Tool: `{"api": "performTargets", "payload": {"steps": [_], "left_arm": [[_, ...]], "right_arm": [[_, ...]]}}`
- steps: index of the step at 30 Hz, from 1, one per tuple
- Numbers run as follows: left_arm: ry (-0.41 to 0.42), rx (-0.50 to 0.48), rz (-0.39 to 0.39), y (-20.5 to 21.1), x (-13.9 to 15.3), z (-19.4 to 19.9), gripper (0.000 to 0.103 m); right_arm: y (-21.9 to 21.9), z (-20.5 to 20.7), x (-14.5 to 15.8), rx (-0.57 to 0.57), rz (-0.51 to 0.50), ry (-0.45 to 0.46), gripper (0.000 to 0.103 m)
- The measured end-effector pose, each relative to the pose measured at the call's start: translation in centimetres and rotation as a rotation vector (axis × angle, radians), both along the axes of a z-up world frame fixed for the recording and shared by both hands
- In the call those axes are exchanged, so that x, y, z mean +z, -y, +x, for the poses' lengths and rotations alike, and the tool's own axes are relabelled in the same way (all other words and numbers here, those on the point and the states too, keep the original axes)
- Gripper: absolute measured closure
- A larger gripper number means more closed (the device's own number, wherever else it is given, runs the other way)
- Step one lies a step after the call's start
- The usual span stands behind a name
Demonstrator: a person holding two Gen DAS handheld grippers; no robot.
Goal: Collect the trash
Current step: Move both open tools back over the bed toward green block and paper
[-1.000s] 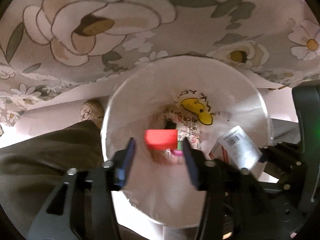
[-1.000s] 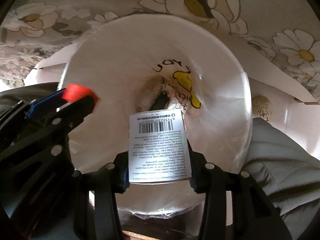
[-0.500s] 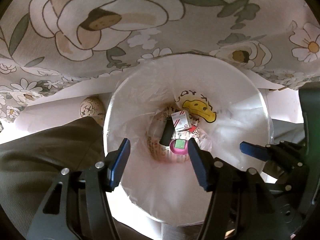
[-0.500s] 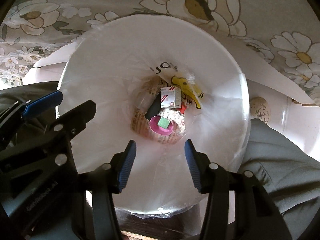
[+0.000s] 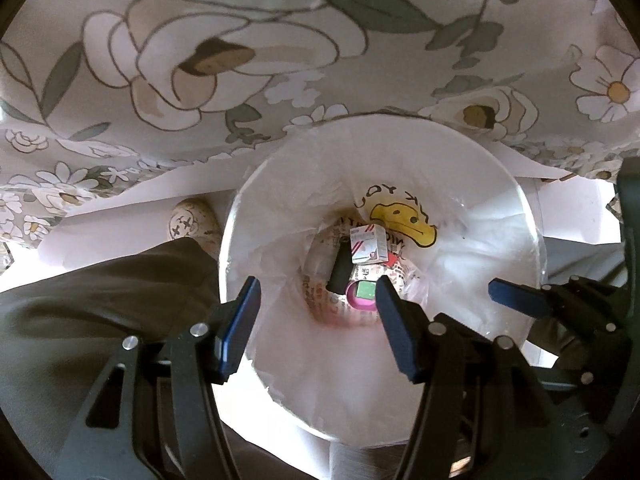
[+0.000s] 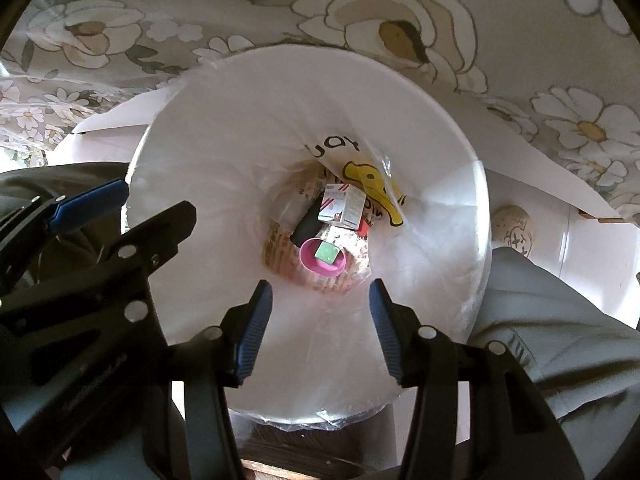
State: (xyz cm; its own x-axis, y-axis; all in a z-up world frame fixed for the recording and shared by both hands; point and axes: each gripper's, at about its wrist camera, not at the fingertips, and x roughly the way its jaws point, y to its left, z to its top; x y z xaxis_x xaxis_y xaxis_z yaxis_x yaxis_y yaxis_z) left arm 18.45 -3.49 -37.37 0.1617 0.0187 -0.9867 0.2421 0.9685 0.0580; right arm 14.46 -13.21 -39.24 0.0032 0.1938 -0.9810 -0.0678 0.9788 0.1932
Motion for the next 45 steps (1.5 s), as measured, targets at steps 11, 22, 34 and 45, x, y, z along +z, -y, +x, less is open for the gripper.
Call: {"api": "performTargets", "payload": {"steps": [11,22,34,45], "left_arm": [[0.197,-0.037,-0.017,0.0,7.4,-0.6,0.043],[0.363,-0.036,-0.167,-0.8,18.3,-0.1,0.039],[0.543,0.001,-0.193,-2.0,27.6,2.0,0.028],[0.608,0.081,-0.218,-1.6,31.5,9.6,0.023]], "right_arm": [[1.6,-0.7,5.9,-0.024,0.035,0.144,0.05],[6.2,-1.7,16.6,-0.018,0.112,0.377,0.05],[11.4,-3.0,28.5,-0.071,0.115,0.669,0.037],[14.1,0.9,36.3,-0.056,0.056,0.884,0.016]]}}
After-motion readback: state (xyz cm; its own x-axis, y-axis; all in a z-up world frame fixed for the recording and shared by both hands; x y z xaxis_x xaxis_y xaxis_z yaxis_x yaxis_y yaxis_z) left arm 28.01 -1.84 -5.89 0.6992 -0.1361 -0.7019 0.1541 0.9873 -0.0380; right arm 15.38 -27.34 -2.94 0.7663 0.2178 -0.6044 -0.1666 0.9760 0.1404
